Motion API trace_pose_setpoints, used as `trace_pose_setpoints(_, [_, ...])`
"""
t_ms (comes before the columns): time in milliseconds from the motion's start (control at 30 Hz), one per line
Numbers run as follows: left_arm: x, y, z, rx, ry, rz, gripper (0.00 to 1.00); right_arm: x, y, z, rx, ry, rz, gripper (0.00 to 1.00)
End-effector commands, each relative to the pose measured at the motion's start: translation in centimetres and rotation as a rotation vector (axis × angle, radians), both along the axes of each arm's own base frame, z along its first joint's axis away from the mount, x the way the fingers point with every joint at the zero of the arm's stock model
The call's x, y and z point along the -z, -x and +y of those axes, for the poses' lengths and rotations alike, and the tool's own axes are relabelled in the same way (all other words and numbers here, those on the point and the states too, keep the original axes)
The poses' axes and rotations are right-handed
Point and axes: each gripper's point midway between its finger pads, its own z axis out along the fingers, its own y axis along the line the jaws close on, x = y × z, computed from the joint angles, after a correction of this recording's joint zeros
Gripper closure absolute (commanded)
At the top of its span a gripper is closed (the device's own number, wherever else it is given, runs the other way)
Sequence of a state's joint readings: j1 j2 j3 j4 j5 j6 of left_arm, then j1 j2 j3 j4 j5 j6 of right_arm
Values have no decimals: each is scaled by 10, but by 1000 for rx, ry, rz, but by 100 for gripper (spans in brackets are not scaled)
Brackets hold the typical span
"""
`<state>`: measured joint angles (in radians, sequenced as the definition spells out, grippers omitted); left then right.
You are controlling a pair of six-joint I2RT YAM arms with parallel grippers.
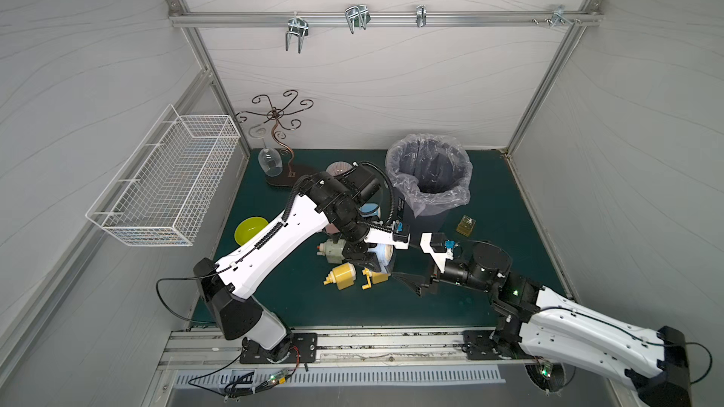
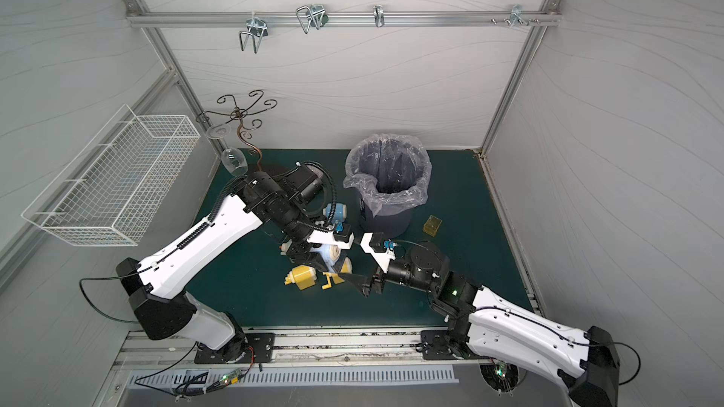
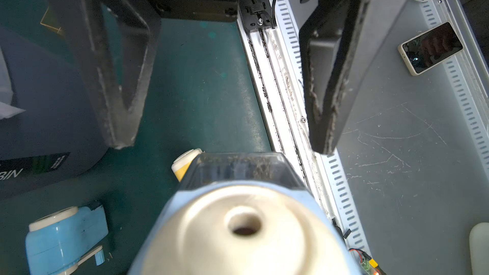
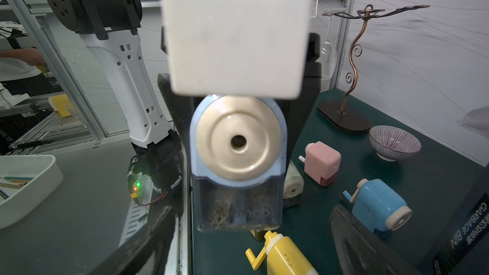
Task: Take out the pencil sharpener tray and clean the shavings
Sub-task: Open the container of the pencil sharpener.
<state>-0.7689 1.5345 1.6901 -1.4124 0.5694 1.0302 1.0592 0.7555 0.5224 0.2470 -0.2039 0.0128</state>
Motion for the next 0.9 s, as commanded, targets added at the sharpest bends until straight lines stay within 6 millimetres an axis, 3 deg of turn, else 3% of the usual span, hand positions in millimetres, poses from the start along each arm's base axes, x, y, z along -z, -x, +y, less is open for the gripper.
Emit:
trace_pose_setpoints(0, [-15,4,-8,2,58,4,100,-14,6,6,-43,-44,13,9])
trace_pose_setpoints(300, [-15,6,-7,2,63,6,100,-11,7,7,-53,-46,27,12])
trace_pose_setpoints(700, [-8,7,-5,-10,48,17,100,-8,7,13,-70,-55,62,28])
trace_pose_setpoints(867, [-9,7,-4,-11,52,9,100,-4,8,16,-82,-42,73,29])
